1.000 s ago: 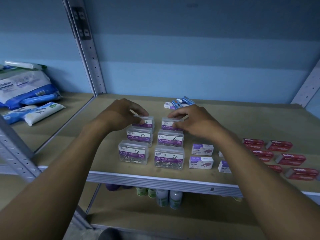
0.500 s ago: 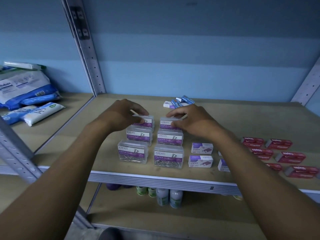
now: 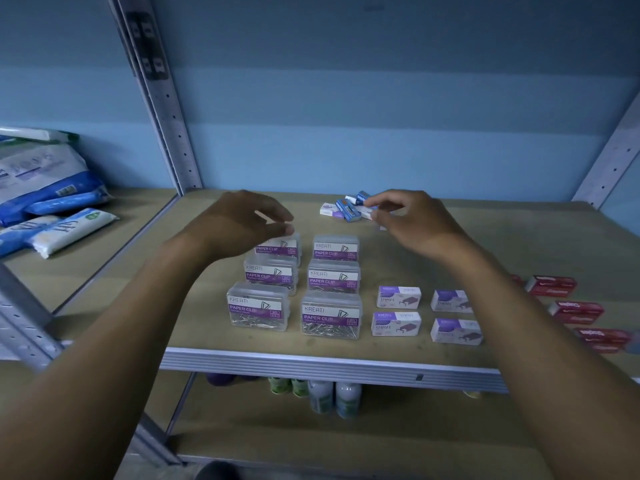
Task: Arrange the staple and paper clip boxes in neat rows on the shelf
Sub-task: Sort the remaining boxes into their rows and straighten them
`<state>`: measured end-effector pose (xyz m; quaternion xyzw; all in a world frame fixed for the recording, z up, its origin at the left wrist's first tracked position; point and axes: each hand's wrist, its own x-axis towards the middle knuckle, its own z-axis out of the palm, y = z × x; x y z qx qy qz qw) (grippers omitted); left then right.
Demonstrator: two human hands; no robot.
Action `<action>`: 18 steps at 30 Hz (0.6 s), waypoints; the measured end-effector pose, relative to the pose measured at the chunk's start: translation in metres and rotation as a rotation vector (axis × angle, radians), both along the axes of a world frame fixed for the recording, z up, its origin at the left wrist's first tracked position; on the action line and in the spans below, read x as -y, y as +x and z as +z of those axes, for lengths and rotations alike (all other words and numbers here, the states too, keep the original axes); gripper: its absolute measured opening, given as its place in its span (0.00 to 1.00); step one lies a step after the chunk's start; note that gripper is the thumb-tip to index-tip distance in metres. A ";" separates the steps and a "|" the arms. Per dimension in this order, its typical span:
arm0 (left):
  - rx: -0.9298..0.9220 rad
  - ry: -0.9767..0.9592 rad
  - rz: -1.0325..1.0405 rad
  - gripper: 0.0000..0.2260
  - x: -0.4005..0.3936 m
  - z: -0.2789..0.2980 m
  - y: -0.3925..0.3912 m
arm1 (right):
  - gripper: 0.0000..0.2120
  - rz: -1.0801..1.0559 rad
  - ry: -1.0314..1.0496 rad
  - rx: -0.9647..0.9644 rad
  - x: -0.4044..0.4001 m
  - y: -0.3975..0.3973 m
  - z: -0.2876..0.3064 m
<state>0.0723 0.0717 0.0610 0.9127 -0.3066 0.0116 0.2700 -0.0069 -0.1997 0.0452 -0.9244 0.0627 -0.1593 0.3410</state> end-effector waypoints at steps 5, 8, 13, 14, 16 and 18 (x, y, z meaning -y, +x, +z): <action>0.090 -0.047 -0.008 0.09 0.027 0.013 0.005 | 0.14 -0.098 -0.057 -0.006 0.023 0.007 -0.009; 0.136 -0.098 -0.023 0.10 0.054 0.010 0.014 | 0.14 -0.102 -0.151 -0.034 0.035 0.020 -0.017; 0.132 -0.039 -0.068 0.17 0.099 0.006 0.044 | 0.19 -0.089 -0.349 -0.148 0.049 0.050 -0.013; 0.131 -0.015 -0.070 0.18 0.106 0.006 0.049 | 0.21 -0.075 -0.388 -0.188 0.049 0.055 -0.010; 0.128 0.055 -0.073 0.21 0.119 0.005 0.060 | 0.22 -0.040 -0.437 -0.262 0.049 0.064 -0.005; 0.116 0.126 -0.067 0.23 0.127 0.004 0.067 | 0.19 -0.008 -0.433 -0.291 0.047 0.069 -0.003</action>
